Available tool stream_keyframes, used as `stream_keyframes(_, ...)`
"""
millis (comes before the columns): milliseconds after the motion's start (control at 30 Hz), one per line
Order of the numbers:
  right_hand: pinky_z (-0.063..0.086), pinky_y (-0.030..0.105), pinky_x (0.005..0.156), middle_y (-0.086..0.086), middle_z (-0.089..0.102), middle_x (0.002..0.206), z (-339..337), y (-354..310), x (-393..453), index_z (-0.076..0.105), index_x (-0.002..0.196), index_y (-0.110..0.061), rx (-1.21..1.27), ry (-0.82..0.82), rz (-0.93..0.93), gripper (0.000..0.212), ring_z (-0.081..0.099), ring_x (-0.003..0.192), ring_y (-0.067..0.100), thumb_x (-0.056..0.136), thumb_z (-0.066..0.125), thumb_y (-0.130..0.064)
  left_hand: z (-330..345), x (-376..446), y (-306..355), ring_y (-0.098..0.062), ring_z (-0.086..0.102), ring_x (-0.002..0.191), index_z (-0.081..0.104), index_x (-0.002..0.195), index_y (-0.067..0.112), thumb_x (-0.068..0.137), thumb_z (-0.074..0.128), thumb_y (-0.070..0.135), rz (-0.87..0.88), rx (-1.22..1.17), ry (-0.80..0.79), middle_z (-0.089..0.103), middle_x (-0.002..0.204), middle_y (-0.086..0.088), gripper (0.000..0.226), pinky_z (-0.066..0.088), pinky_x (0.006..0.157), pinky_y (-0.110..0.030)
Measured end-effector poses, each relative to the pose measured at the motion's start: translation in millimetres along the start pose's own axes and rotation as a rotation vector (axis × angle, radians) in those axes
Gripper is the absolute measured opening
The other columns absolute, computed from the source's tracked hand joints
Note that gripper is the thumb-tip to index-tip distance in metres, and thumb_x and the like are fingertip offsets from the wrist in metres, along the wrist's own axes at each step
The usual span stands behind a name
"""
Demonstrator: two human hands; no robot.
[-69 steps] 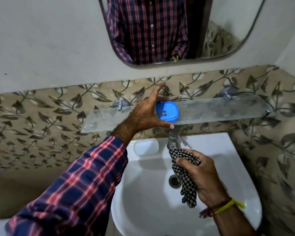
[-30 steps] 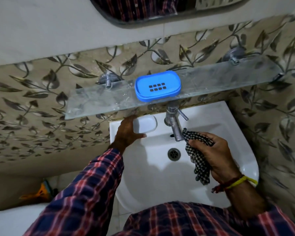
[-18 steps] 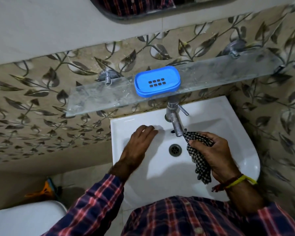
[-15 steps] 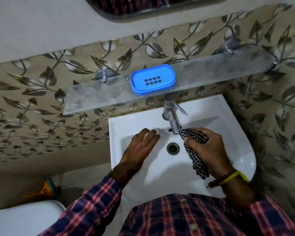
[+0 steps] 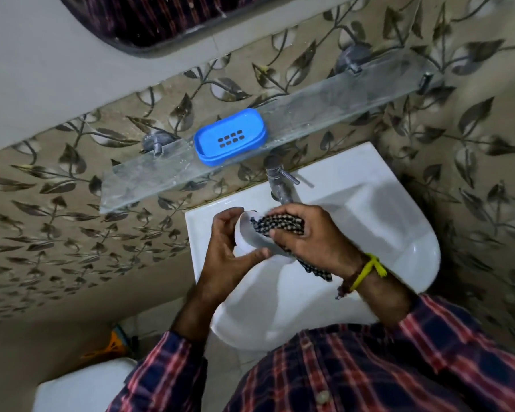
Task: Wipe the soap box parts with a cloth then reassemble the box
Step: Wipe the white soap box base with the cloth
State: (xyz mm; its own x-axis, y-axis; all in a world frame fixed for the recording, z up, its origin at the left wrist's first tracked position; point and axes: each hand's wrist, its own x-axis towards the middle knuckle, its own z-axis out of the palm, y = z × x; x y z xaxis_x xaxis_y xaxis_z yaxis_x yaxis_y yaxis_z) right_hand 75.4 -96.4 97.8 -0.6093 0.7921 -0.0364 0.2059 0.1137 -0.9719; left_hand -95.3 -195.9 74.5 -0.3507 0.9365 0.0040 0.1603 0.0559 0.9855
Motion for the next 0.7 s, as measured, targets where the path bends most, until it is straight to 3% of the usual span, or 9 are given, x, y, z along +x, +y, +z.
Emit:
stream_keyframes(67, 0.06, 0.028, 0.08, -0.003, 0.078, 0.091, 4, -7, 1, 0.074, 0.1, -0.018, 0.085, -0.017, 0.039, 0.021, 0.074, 0.086, 0.008, 0.08, 0.08, -0.019, 15, -5, 9, -0.022, 0.057, 0.125, 0.047, 0.136, 0.013, 0.083, 0.078, 0.039, 0.001, -0.115, 0.048, 0.058, 0.136, -0.01, 0.067, 0.051, 0.096, -0.039)
stream_keyframes(133, 0.059, 0.025, 0.072, -0.002, 0.079, 0.083, 9, -15, -1, 0.076, 0.093, -0.015, 0.239, -0.008, 0.117, 0.019, 0.073, 0.076, 0.008, 0.078, 0.084, -0.021, 33, -11, 19, -0.02, 0.06, 0.123, 0.046, 0.142, 0.013, 0.094, 0.059, 0.05, -0.044, -0.257, 0.06, 0.063, 0.133, -0.008, 0.062, 0.051, 0.096, -0.031)
stream_keyframes(233, 0.059, 0.031, 0.075, 0.015, 0.078, 0.089, 14, -24, -5, 0.075, 0.097, -0.002, 0.524, 0.004, 0.296, 0.021, 0.072, 0.076, 0.017, 0.08, 0.082, -0.011, 53, -19, 27, -0.028, 0.06, 0.125, 0.039, 0.148, 0.013, 0.095, 0.043, 0.053, -0.149, -0.474, 0.114, 0.063, 0.132, -0.011, 0.067, 0.051, 0.102, -0.041)
stream_keyframes(333, 0.059, 0.028, 0.072, 0.016, 0.077, 0.088, 15, -34, -11, 0.075, 0.098, 0.0, 0.621, -0.02, 0.377, 0.014, 0.072, 0.076, 0.019, 0.085, 0.076, -0.005, 65, -27, 31, -0.028, 0.059, 0.125, 0.04, 0.146, 0.01, 0.098, 0.033, 0.05, -0.212, -0.512, 0.17, 0.064, 0.131, -0.011, 0.063, 0.048, 0.106, -0.044)
stream_keyframes(433, 0.058, 0.026, 0.07, 0.011, 0.076, 0.084, 17, -43, -22, 0.075, 0.095, -0.003, 0.563, -0.075, 0.339, 0.01, 0.071, 0.076, 0.016, 0.087, 0.07, 0.0, 61, -27, 34, -0.027, 0.064, 0.117, 0.047, 0.141, 0.01, 0.098, 0.035, 0.053, -0.221, -0.56, 0.221, 0.066, 0.124, -0.012, 0.062, 0.055, 0.097, -0.04)
stream_keyframes(533, 0.06, 0.035, 0.072, 0.012, 0.078, 0.083, 16, -50, -28, 0.076, 0.089, -0.005, 0.309, -0.118, 0.243, 0.01, 0.073, 0.074, 0.019, 0.085, 0.07, 0.002, 54, -25, 35, -0.025, 0.07, 0.102, 0.054, 0.132, 0.018, 0.096, 0.037, 0.058, -0.209, -0.571, 0.207, 0.072, 0.11, -0.01, 0.057, 0.059, 0.08, -0.036)
stream_keyframes(633, 0.057, 0.021, 0.065, 0.001, 0.077, 0.074, 16, -59, -28, 0.077, 0.084, -0.01, 0.342, -0.057, 0.177, 0.024, 0.072, 0.069, 0.008, 0.086, 0.064, 0.009, 59, -33, 32, -0.027, 0.065, 0.119, 0.052, 0.136, 0.013, 0.094, 0.039, 0.062, -0.21, -0.515, 0.178, 0.068, 0.127, -0.011, 0.066, 0.055, 0.091, -0.035)
stream_keyframes(700, 0.056, 0.019, 0.065, 0.004, 0.077, 0.077, 17, -62, -31, 0.077, 0.087, -0.007, 0.355, -0.069, 0.182, 0.021, 0.072, 0.07, 0.009, 0.087, 0.063, 0.01, 55, -32, 32, -0.027, 0.067, 0.115, 0.056, 0.132, 0.019, 0.092, 0.04, 0.065, -0.217, -0.518, 0.159, 0.07, 0.123, -0.01, 0.063, 0.056, 0.088, -0.036)
